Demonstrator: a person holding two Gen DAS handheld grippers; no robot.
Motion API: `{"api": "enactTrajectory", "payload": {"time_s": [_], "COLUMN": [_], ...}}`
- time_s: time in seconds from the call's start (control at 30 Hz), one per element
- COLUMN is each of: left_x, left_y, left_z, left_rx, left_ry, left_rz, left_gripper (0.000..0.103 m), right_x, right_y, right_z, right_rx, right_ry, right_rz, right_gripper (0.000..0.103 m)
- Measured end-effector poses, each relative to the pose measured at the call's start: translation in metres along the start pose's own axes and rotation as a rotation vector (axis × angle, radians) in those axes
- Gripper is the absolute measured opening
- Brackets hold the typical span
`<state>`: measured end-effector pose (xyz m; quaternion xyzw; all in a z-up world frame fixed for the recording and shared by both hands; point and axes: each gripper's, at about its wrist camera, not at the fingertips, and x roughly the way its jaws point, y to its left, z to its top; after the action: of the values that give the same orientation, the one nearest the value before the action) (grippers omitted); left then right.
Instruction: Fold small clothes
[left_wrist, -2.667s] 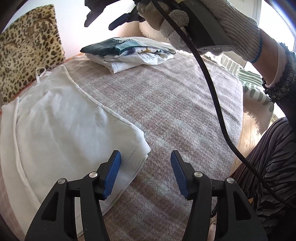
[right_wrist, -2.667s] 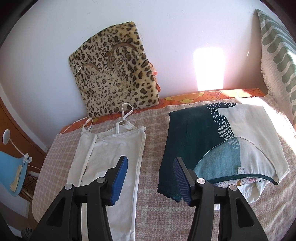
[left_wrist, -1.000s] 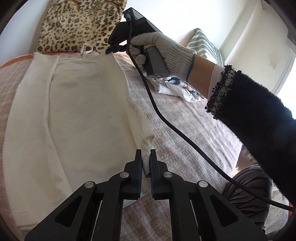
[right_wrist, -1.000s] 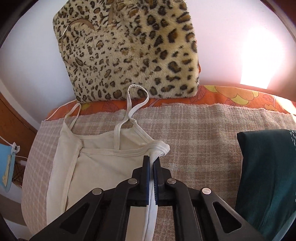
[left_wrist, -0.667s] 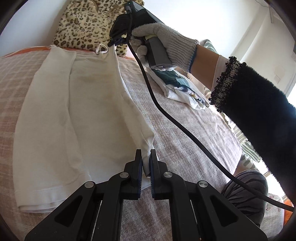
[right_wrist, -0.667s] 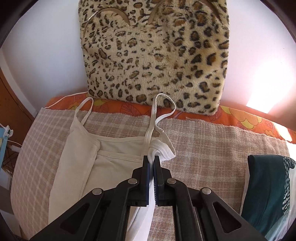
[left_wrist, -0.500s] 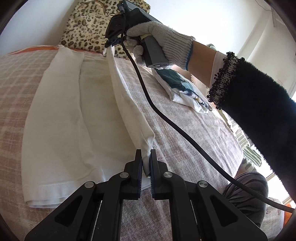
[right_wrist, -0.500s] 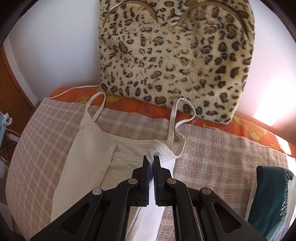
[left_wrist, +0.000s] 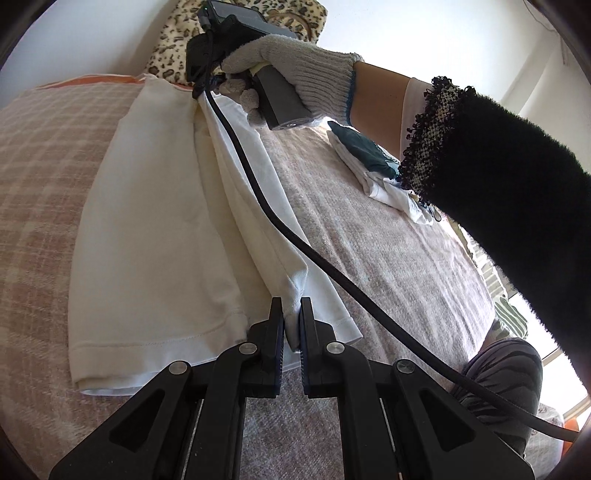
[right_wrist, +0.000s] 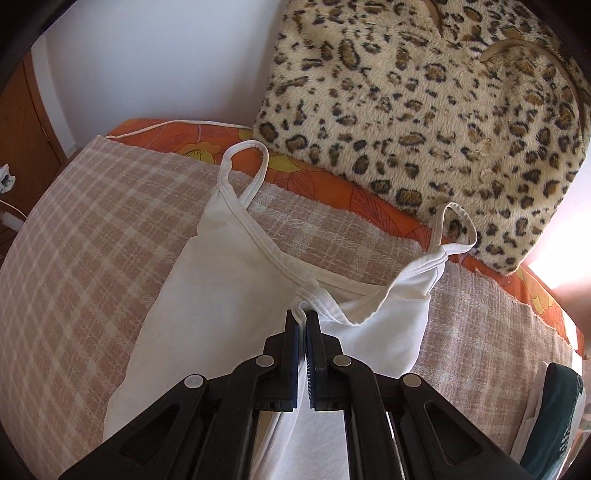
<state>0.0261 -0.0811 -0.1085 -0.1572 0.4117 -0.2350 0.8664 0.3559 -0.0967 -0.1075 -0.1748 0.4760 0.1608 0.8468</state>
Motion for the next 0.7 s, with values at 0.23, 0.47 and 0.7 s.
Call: {"api": "enactTrajectory", "payload": {"time_s": [0.23, 0.47, 0.7], "left_x": [-0.004, -0.042, -0.076], "left_y": [-0.002, -0.001, 0.053], "left_z": [-0.008, -0.010, 0.002], "left_rx": [0.016, 0.070, 0.032], "left_ry": [0.061, 0.028, 0.049], "left_rz": [0.015, 0.002, 0.116], "left_gripper": [0.015, 0.023, 0.035], "right_x": [0.005, -0.054, -0.112], "right_y": [0.000, -0.050, -0.073], "right_z": [-0.001, -0.018, -0.110], "right_rx": [0.035, 0.225, 0.282], "right_ry": [0.017, -0.114, -0.088], "right_rz": [0.046, 0.196, 0.217], "right_gripper": [0.026, 0.034, 0.035]}}
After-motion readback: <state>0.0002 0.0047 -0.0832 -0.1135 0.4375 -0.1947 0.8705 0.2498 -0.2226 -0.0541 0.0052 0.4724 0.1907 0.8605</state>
